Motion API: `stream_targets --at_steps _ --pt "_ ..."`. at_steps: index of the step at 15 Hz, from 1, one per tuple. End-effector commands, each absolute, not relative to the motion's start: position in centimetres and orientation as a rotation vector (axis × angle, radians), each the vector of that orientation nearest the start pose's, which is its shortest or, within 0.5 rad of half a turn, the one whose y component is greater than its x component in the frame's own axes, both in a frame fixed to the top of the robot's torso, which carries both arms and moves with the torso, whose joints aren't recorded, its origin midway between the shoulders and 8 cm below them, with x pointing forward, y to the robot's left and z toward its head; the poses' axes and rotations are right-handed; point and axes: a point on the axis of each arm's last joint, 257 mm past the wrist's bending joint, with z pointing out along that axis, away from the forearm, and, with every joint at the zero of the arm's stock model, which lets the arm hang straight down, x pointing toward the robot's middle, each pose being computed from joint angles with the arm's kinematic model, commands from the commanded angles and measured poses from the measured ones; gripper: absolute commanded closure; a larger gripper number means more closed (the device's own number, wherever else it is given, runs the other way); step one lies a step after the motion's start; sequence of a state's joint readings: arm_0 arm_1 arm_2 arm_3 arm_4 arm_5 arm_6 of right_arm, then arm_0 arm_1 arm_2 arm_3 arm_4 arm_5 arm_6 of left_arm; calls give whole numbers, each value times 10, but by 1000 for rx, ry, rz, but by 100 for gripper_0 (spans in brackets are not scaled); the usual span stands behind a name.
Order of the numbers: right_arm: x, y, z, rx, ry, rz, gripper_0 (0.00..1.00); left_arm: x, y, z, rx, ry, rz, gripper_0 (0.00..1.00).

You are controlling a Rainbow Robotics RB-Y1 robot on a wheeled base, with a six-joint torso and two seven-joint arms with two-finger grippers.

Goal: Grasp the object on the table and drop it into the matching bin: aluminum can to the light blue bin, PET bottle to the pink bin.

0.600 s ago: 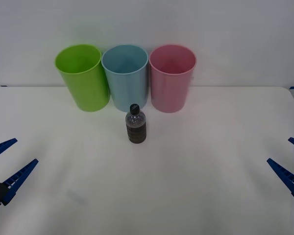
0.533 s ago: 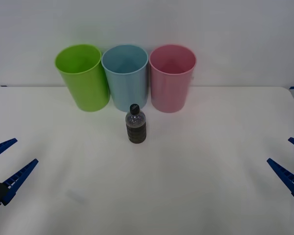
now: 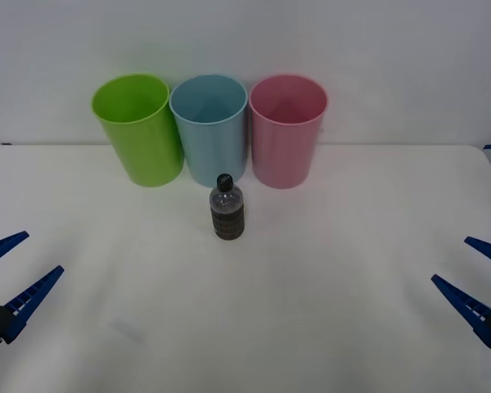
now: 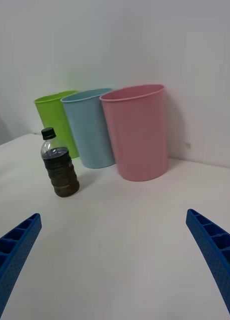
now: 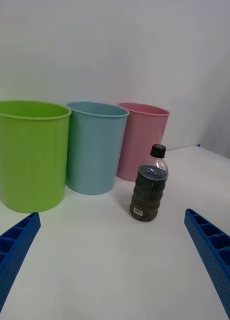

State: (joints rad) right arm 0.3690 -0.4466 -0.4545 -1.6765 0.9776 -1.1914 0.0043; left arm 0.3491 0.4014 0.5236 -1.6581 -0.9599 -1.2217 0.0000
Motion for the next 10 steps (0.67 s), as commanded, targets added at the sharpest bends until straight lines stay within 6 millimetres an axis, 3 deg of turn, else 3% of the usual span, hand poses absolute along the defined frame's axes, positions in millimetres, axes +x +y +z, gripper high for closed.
stream_targets --at_steps 1,10 --pt "344 -292 -194 -555 1501 626 0 342 330 -169 465 1441 -567 0" --pt "370 -231 -226 -582 1518 641 0 342 330 -169 465 1441 -567 0"
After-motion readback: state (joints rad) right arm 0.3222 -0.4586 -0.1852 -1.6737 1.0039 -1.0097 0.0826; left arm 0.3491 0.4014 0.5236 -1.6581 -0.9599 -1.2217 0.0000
